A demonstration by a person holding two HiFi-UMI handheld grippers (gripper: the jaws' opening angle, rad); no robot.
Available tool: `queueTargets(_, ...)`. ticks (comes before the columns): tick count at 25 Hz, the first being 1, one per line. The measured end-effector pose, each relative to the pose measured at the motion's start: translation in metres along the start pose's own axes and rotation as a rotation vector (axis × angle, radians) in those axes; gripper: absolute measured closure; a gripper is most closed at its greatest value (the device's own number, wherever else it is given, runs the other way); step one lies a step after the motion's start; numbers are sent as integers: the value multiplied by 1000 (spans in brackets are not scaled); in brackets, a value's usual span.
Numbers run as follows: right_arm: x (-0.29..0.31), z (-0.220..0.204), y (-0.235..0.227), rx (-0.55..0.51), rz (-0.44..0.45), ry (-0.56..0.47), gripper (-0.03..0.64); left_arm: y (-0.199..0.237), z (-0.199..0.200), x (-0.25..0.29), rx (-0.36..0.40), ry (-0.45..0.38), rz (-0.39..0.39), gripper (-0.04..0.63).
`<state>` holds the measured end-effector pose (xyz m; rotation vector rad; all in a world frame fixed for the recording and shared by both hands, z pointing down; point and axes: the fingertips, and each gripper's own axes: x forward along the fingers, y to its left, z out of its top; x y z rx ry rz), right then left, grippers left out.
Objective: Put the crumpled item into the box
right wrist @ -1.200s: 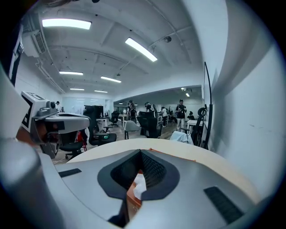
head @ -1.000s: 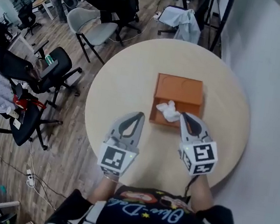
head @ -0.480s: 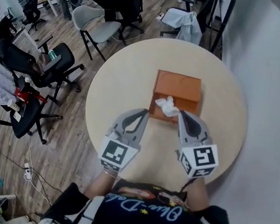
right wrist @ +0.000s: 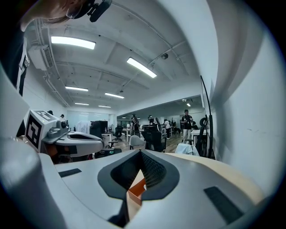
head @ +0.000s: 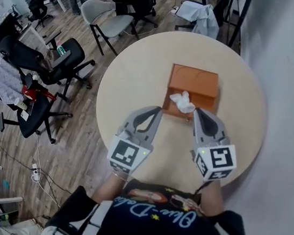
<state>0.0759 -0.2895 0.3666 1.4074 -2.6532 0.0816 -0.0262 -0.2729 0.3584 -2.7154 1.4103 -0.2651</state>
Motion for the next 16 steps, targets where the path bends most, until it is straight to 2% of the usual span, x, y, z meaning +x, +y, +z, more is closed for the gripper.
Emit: queueTargets(16, 5, -2, 7, 6, -16, 26, 617, 9, -3, -7, -5, -8, 6, 603)
